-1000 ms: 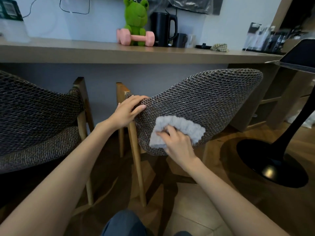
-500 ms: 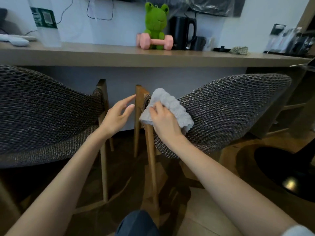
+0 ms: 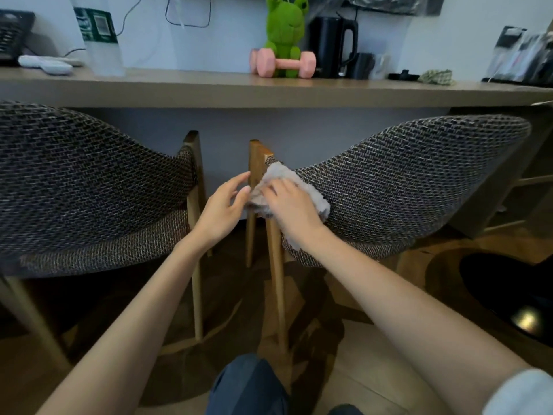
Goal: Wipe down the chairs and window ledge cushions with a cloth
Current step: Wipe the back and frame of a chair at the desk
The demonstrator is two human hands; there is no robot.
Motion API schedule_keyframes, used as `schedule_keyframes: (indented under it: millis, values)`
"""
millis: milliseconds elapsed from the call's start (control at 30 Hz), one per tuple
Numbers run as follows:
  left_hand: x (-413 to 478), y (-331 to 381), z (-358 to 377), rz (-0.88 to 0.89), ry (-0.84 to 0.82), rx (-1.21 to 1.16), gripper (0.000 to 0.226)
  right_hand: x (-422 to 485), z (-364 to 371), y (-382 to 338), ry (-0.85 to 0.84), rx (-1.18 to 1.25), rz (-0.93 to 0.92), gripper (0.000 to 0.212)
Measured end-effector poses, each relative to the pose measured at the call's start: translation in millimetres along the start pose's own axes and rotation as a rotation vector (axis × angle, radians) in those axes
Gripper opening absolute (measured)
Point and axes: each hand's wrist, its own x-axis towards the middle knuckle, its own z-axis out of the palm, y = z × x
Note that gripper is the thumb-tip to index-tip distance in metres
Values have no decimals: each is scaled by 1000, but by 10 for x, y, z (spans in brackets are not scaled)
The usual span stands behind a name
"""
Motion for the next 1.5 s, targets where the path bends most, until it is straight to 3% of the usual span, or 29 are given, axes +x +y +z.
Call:
schedule_keyframes:
  millis: [133, 233, 300, 400, 467, 533, 600, 767, 833, 900, 967, 1100, 1200, 1267, 1500]
  values:
    - [-63, 0, -26, -6, 18, 49, 42, -369, 450, -102, -365, -100, -76, 33]
    - [-90, 32, 8, 2, 13, 49, 41, -744, 453, 6, -380, 13, -45, 35]
    - [-62, 129, 106, 42, 22, 25, 41, -959, 258, 110, -98, 110, -83, 37]
    - [55, 360, 341, 74, 20, -47, 43, -1196, -58, 320, 536, 159, -99, 31]
    - [133, 553, 508, 88, 8, -101, 44, -1173, -310, 483, 754, 137, -61, 23]
    - [181, 743, 647, 170, -41, -169, 46, -1054, -468, 604, 818, 98, -2, 24]
    - [212, 860, 756, 232, -93, -228, 46, -999, -437, 641, 736, 87, 52, 26]
    - [303, 767, 786, 37, -83, -116, 57, -1391, 169, 665, 438, 214, 46, 34]
    - [319, 776, 769, 31, -64, -81, 48, -1602, 311, 715, 304, 281, 27, 41]
    - [335, 905, 814, 81, -44, -52, 41, -1782, 345, 837, 280, 313, 61, 39]
    - [367, 1135, 908, 143, -38, -53, 38, -1912, 277, 1013, 408, 392, 155, 31]
    - [464, 1647, 1129, 197, 28, -39, 41, -1904, -259, 1432, 900, 553, 466, 28]
    - [527, 1921, 1253, 300, 101, 60, 40, -1765, -707, 1771, 1200, 576, 559, 37]
    - [581, 2040, 1325, 380, 144, 160, 38, -1668, -871, 1955, 1298, 529, 588, 34]
    - [706, 2149, 1531, 543, 301, 456, 39, -1564, -254, 2049, 907, 461, 559, 36]
